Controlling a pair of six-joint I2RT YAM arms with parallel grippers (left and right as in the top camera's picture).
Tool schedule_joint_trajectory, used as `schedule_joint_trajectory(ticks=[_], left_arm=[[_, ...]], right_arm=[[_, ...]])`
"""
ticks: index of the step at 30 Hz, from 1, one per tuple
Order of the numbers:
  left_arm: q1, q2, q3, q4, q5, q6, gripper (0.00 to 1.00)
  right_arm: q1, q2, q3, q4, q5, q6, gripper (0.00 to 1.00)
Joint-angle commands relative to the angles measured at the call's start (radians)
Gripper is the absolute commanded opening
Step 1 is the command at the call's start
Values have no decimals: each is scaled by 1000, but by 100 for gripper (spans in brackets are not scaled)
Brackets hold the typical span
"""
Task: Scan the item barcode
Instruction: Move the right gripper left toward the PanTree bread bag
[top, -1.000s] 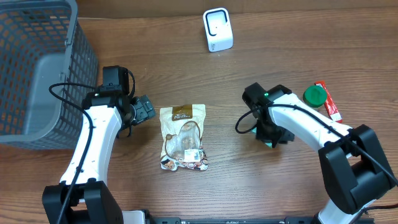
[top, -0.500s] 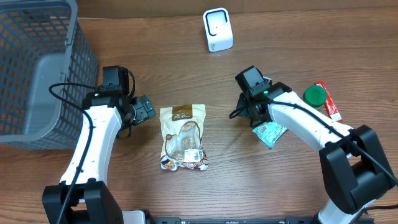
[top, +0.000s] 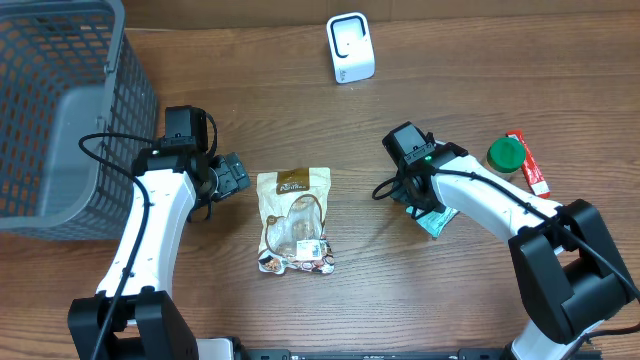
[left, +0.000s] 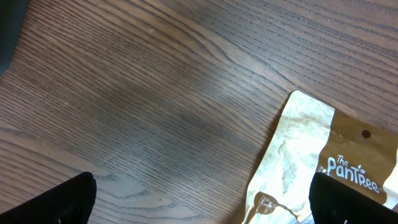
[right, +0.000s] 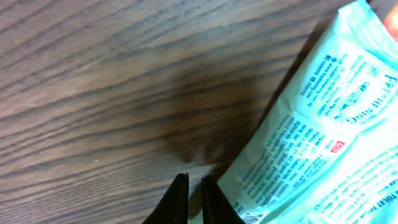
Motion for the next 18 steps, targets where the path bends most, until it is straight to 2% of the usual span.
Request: schedule_joint_trajectory(ticks=[1,12,18], left_arm=[[2,-2,14,1,-10,11,100],[2,-2,14,1,-10,11,100],[2,-2,14,1,-10,11,100]], right_arm=[[1,3,-7,-11,19,3,10],[0,3,-7,-196,150,2,14],[0,3,-7,-235,119,-89,18]])
